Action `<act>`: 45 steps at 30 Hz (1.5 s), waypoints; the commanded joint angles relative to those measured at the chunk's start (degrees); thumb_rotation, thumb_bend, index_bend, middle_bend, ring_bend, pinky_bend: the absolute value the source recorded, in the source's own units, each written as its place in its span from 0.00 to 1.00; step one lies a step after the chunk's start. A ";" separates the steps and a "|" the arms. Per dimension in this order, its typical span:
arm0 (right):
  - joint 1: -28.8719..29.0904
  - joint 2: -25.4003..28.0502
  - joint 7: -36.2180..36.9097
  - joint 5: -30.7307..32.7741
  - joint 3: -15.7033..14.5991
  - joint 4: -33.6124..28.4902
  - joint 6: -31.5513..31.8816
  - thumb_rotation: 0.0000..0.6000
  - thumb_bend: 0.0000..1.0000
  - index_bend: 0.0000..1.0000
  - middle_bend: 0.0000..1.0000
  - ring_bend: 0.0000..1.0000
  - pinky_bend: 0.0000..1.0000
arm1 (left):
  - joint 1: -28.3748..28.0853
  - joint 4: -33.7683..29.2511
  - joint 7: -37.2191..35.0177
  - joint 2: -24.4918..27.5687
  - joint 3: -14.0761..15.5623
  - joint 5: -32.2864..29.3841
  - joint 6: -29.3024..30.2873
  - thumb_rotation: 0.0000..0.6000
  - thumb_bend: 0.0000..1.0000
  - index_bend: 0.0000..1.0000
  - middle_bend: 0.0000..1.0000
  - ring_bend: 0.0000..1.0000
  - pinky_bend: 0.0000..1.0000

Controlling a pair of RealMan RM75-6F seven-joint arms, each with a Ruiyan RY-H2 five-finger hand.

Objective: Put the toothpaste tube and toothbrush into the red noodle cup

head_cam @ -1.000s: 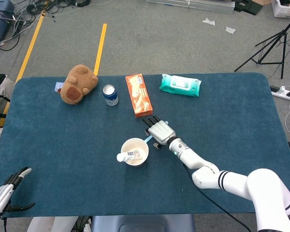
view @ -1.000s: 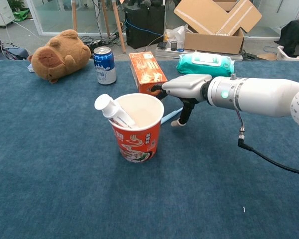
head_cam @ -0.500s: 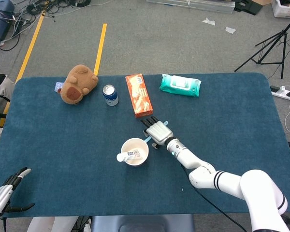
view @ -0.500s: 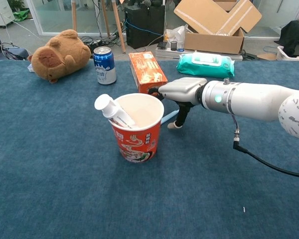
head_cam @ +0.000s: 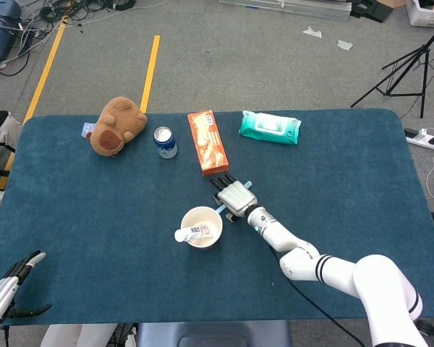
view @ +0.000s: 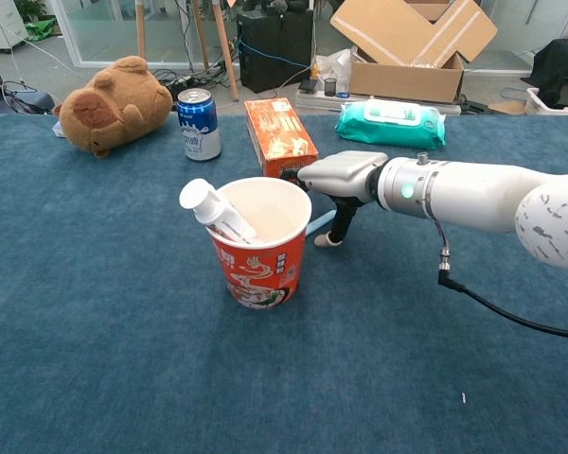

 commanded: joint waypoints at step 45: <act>0.45 -3.46 0.15 -1.47 0.24 4.58 -0.44 1.00 0.29 0.56 0.00 0.00 0.04 | 0.40 0.67 -0.67 -0.19 0.07 0.01 0.13 1.00 0.00 0.00 0.00 0.00 0.00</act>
